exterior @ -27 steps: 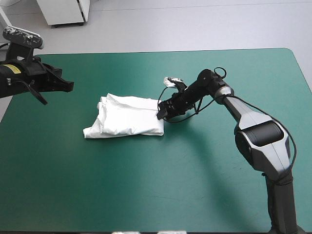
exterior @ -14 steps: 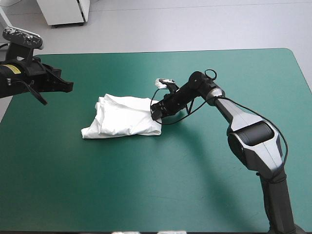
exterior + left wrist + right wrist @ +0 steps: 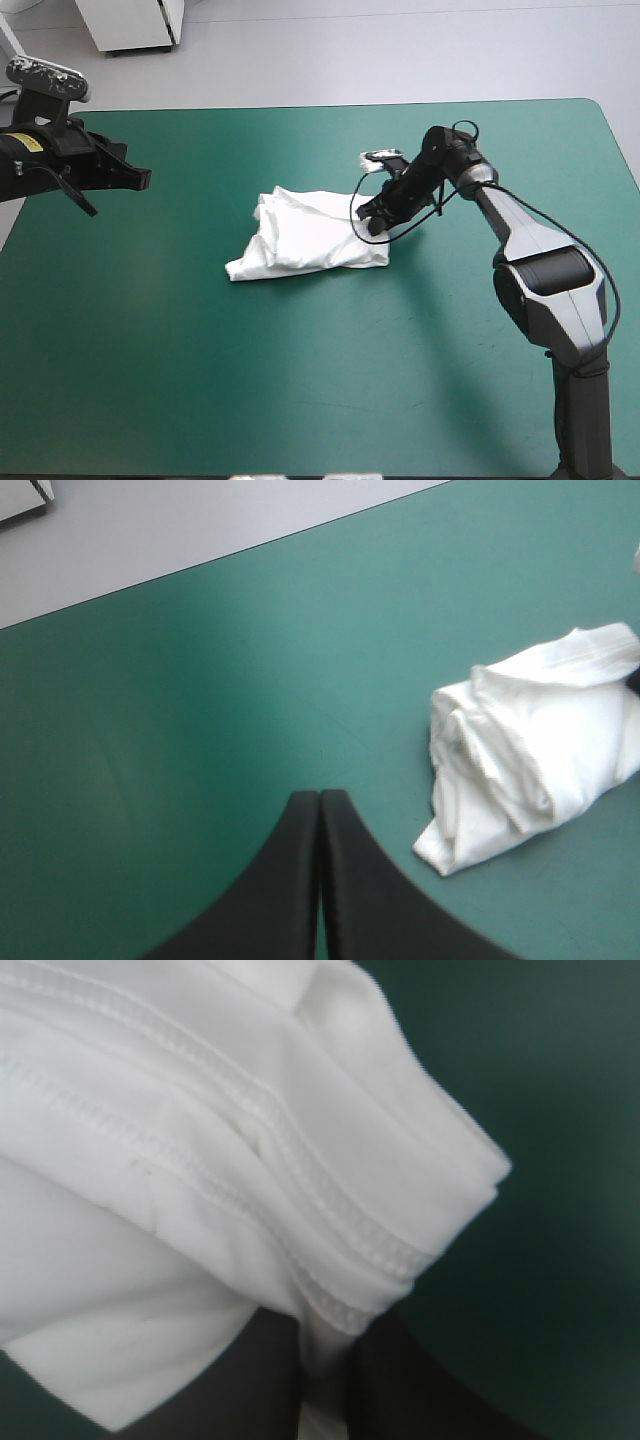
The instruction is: Fold the cloth
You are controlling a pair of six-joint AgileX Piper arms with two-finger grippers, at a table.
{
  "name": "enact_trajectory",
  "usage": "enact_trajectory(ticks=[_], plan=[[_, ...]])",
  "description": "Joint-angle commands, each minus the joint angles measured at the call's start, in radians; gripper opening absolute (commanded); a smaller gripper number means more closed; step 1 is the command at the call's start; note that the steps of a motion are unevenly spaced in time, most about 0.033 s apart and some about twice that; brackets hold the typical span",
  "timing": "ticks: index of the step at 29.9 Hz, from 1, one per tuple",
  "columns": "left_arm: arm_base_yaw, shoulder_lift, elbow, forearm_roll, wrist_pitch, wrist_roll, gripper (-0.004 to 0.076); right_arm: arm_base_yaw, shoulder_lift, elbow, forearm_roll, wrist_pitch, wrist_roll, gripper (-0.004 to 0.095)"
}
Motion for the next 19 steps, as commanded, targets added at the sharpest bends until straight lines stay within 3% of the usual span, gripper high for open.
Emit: enact_trajectory(ticks=[1, 19], plan=[[-0.007, -0.023, -0.023, -0.027, -0.058, -0.01, -0.0009, -0.075, -0.111, -0.009, -0.095, 0.023, 0.017, -0.0009], [-0.007, -0.023, -0.023, -0.037, -0.066, -0.006, -0.0009, -0.499, -0.4, 0.394, -0.233, -0.027, 0.018, -0.0008]])
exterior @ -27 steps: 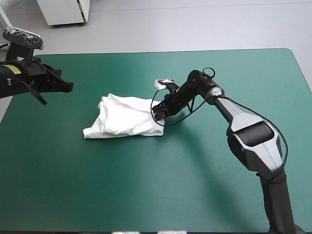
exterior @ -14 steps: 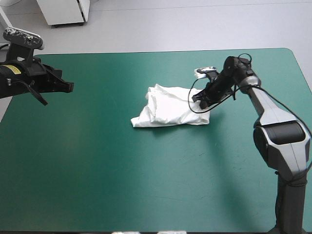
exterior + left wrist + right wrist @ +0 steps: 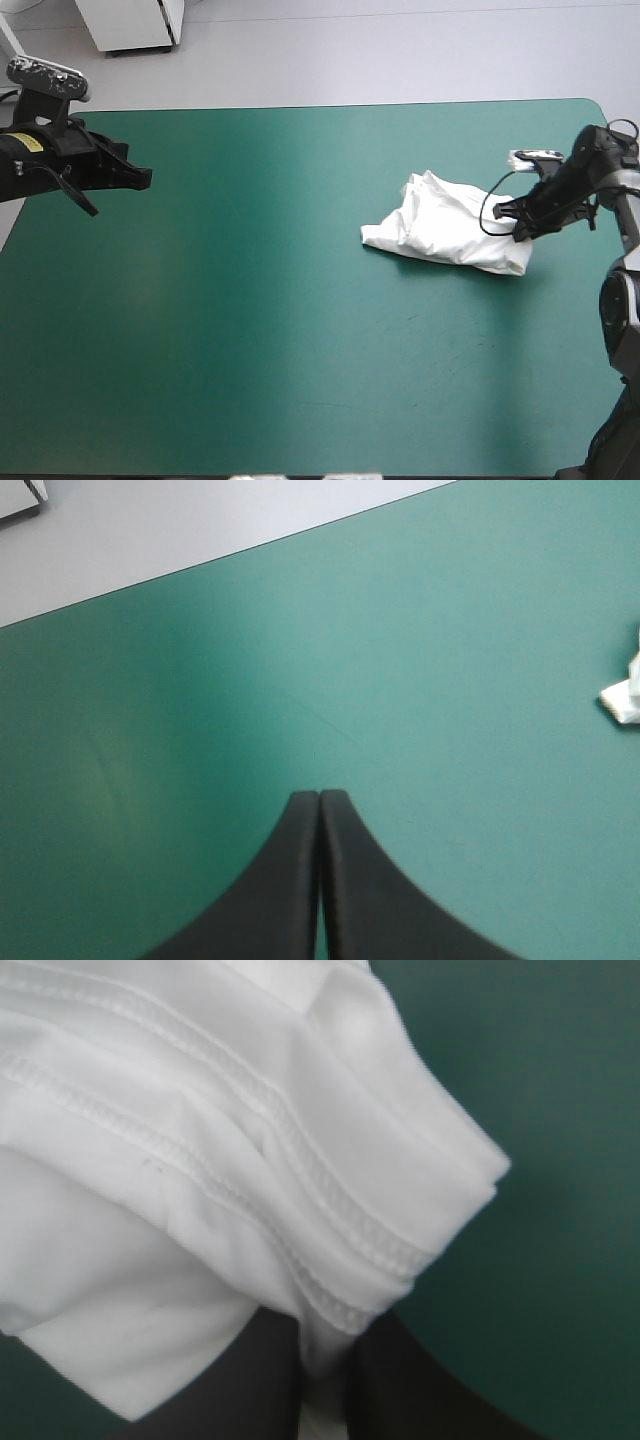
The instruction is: Fold the cloth
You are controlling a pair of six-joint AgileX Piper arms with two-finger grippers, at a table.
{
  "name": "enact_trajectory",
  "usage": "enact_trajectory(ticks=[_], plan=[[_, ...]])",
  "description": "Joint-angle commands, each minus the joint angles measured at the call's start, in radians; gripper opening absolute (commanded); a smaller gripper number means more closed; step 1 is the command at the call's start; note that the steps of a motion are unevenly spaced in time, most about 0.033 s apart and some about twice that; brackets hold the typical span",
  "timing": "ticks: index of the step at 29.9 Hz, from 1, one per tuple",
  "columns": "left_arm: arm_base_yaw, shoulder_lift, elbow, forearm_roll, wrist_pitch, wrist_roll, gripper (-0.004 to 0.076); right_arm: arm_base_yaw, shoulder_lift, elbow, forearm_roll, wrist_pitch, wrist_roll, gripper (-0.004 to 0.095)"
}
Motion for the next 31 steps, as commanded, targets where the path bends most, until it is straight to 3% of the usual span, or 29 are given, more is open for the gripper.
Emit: enact_trajectory(ticks=[1, 9, 17, 20, 27, 31], plan=[[-0.007, -0.023, -0.023, -0.028, -0.065, -0.003, -0.0009, -0.084, -0.108, 0.049, -0.009, -0.024, -0.008, -0.0008], [-0.007, -0.023, -0.023, -0.037, -0.065, -0.003, -0.0009, -0.236, -0.203, 0.204, -0.01, -0.087, -0.035, -0.0009], [-0.007, -0.023, -0.023, -0.06, -0.063, 0.008, -0.0009, -0.261, -0.21, 0.236, -0.018, -0.099, -0.031, 0.0014], [-0.007, -0.023, -0.023, -0.06, -0.061, 0.008, -0.0009, -0.261, -0.21, 0.236, 0.006, -0.089, -0.045, 0.0106], [-0.007, -0.023, -0.023, -0.061, -0.06, 0.008, -0.0009, -0.261, -0.243, 0.236, -0.001, -0.084, -0.037, 0.0459], [-0.007, -0.023, -0.023, -0.061, -0.06, 0.008, -0.0009, -0.261, -0.288, 0.236, -0.006, -0.088, -0.037, 0.0477]])
